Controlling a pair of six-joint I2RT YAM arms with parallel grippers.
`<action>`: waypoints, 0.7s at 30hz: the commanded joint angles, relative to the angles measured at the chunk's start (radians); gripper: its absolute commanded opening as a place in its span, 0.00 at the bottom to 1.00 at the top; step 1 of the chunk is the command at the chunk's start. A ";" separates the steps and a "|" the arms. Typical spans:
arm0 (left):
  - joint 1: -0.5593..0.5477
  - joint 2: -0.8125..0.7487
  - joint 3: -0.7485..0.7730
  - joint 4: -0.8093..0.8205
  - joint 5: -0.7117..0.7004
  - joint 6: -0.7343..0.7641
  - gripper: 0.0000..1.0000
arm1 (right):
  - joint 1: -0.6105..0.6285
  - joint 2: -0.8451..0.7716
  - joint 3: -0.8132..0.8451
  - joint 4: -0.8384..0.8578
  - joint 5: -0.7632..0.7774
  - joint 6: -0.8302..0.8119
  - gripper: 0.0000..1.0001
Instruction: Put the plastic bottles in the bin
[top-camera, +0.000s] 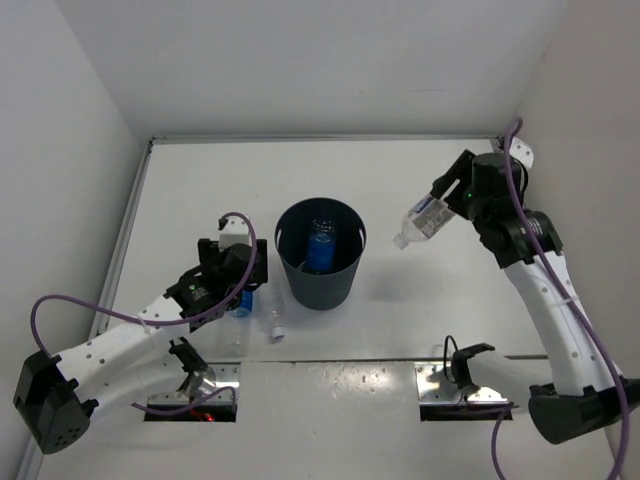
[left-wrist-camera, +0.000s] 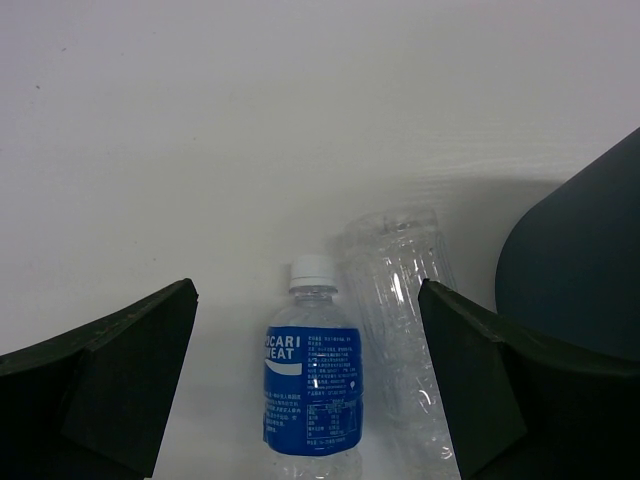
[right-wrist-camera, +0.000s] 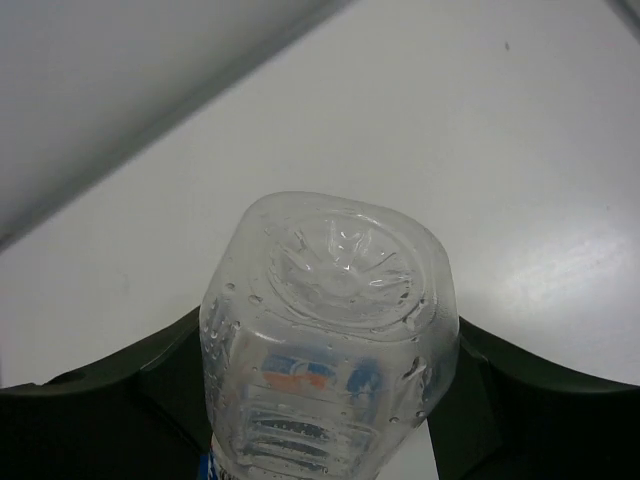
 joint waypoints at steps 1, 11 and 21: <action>-0.012 -0.008 0.038 0.009 -0.008 -0.013 1.00 | 0.112 -0.022 0.138 -0.004 0.288 -0.021 0.38; -0.012 -0.008 0.038 0.009 -0.007 -0.013 1.00 | 0.825 -0.031 0.164 0.465 0.861 -0.529 0.34; -0.012 -0.008 0.038 0.009 0.002 -0.013 1.00 | 0.979 0.176 0.210 0.572 0.679 -0.661 0.38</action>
